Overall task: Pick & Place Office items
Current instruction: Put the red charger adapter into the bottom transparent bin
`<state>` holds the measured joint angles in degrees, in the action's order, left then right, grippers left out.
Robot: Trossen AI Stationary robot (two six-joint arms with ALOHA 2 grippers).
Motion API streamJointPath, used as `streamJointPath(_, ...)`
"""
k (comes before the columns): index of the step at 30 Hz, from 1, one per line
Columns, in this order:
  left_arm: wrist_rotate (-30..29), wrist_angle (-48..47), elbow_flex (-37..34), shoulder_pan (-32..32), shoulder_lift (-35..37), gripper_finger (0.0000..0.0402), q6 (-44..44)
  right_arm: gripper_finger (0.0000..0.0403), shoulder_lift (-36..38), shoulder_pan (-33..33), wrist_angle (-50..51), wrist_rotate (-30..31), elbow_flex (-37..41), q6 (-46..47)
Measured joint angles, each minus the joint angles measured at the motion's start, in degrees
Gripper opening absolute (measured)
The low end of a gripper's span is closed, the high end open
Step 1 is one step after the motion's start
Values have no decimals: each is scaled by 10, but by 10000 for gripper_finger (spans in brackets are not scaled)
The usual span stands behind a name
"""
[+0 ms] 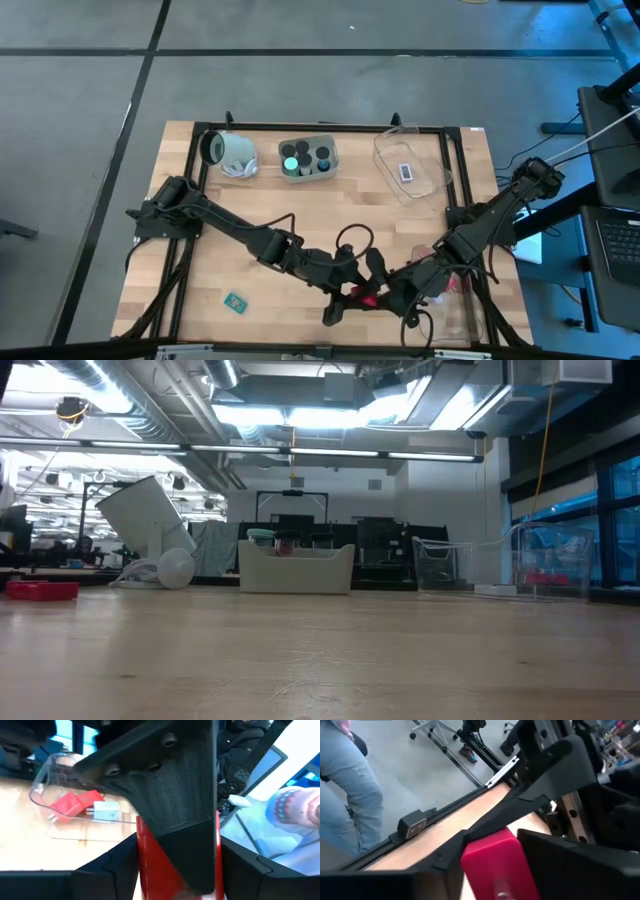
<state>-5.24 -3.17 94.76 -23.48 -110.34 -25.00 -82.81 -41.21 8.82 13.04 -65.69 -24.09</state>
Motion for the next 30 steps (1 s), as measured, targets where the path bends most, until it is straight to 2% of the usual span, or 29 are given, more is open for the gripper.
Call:
streamJointPath(2,9,6,0,1,-1,221,-5,136,0,0,-1,-2,0,-14)
streamJointPath(12,4,33,0,4,0,257,6,123,0,-1,12,-7,0,20)
streamJointPath(17,14,16,0,18,17,277,5,123,4,-2,42,-6,0,74)
streamJointPath(21,10,-43,1,33,54,288,14,123,18,-7,107,-6,-1,188)
streamJointPath(27,3,-189,0,42,67,287,1,123,40,-25,369,-7,-79,469)
streamJointPath(30,-11,-253,0,41,64,285,-24,123,39,-44,491,-38,-107,622)
